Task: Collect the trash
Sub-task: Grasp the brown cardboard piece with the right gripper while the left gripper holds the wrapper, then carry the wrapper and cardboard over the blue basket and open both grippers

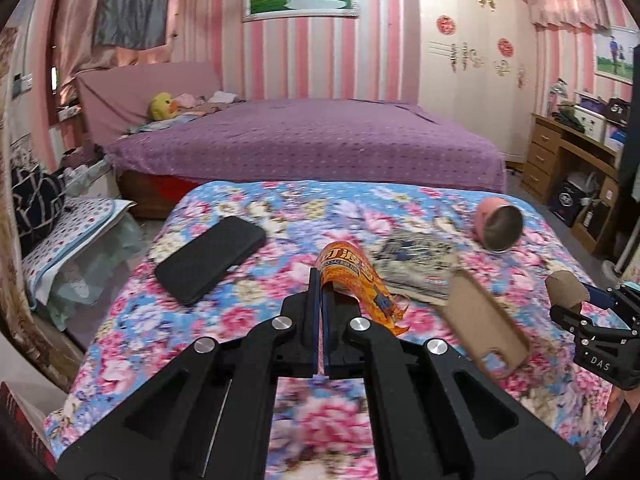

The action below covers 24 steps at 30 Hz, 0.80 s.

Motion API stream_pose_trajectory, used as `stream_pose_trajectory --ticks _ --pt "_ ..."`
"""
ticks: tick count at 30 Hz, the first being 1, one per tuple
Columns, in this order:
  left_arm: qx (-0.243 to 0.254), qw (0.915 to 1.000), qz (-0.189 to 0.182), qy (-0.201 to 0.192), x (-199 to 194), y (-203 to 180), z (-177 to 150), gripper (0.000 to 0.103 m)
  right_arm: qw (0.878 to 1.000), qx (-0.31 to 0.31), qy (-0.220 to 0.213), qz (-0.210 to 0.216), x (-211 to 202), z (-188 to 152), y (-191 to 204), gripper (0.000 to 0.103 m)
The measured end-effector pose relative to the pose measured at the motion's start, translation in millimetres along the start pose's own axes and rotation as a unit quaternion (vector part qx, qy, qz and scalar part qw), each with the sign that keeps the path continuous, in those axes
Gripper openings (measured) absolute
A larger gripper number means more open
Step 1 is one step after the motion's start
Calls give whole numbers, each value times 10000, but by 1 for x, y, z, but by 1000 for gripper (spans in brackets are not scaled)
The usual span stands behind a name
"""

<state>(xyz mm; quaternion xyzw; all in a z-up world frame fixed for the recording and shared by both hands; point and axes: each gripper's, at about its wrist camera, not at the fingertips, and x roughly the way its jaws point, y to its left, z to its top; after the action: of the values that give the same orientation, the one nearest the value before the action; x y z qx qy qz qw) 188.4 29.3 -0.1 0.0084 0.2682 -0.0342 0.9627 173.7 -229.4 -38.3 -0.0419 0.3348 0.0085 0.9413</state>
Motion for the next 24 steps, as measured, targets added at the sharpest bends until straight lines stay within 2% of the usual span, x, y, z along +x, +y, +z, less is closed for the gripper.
stream_pose_trajectory --ticks 7,13,24 --pt "-62 9996 -277 46 0 -25 -1 0 9993 72 -198 -295 -27 -21 -44 55" --pt "48 9995 -297 14 -4 -48 -5 0 9987 359 -243 -260 -30 -30 -73 55" --pt "173 9987 -477 59 -2 -106 -11 0 9983 449 -236 -283 -32 -36 -104 55"
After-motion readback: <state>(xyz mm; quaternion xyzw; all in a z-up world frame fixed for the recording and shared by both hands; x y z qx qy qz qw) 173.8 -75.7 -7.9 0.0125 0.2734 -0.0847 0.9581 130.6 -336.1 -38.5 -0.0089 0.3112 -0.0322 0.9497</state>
